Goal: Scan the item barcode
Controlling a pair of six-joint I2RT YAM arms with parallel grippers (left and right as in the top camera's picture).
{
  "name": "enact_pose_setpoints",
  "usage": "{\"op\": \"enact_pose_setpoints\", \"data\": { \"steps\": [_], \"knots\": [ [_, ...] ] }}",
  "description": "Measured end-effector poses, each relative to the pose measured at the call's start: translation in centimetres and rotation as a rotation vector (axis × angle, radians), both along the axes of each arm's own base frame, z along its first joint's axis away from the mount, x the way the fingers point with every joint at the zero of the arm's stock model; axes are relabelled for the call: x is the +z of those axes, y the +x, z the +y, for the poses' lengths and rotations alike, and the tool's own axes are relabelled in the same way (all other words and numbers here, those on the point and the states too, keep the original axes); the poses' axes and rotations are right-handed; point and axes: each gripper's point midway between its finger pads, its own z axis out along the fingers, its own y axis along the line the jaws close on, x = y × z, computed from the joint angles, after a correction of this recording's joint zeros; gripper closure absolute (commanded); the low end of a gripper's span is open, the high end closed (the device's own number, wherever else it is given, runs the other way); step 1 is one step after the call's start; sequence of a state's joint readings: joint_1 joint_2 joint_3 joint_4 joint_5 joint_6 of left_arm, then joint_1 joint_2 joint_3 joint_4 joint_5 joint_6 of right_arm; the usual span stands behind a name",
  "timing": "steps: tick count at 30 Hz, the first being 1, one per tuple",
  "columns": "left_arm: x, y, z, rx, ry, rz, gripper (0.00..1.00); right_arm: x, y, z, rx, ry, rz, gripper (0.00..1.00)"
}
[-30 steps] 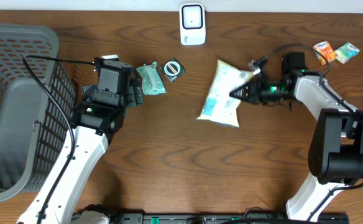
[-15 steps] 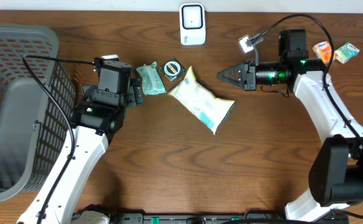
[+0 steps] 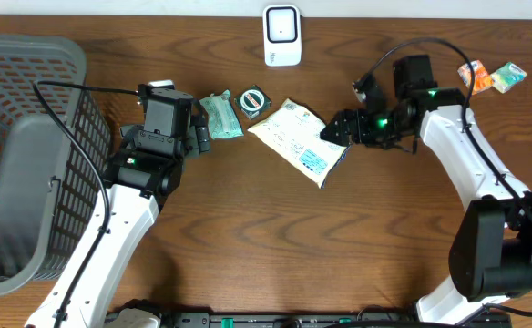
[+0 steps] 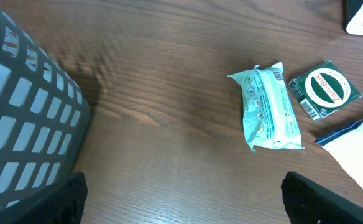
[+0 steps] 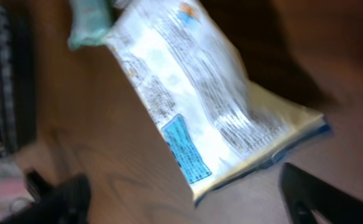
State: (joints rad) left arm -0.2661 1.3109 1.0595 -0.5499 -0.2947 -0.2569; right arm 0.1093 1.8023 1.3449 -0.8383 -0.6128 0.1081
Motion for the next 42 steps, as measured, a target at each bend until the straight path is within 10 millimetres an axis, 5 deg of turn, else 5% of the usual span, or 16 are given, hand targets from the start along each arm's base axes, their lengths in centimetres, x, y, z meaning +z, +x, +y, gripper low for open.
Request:
{"op": "enact_pose_setpoints", "data": {
  "steps": [7, 17, 19, 23, 27, 34, 42],
  "knots": [
    [0.0, 0.0, 0.0, 0.0, 0.0, -0.001, 0.02, -3.2, -0.9, -0.5, -0.178, -0.032, 0.128, 0.01],
    [0.0, 0.0, 0.0, 0.0, 0.0, 0.0, 0.02, -8.3, -1.6, 2.6, -0.332, 0.049, 0.146, 0.03],
    [0.0, 0.0, 0.0, 0.0, 0.0, 0.0, 0.02, -8.2, -0.9, 3.0, -0.36, 0.076, 0.115, 0.22],
    [0.0, 0.0, 0.0, 0.0, 0.0, -0.001, 0.03, -8.7, -0.7, 3.3, -0.389, 0.09, 0.099, 0.99],
    [0.0, 0.0, 0.0, 0.0, 0.0, 0.0, 0.02, -8.8, -0.8, 3.4, -0.396, 0.096, 0.103, 0.99],
    [0.0, 0.0, 0.0, 0.0, 0.0, -0.001, 0.02, -5.5, 1.0, 5.3, -0.226, 0.257, -0.07, 0.99],
    [0.0, 0.0, 0.0, 0.0, 0.0, 0.0, 0.02, 3.9, 1.2, 5.0, 0.186, 0.616, -0.466, 0.99]
  ]
}}
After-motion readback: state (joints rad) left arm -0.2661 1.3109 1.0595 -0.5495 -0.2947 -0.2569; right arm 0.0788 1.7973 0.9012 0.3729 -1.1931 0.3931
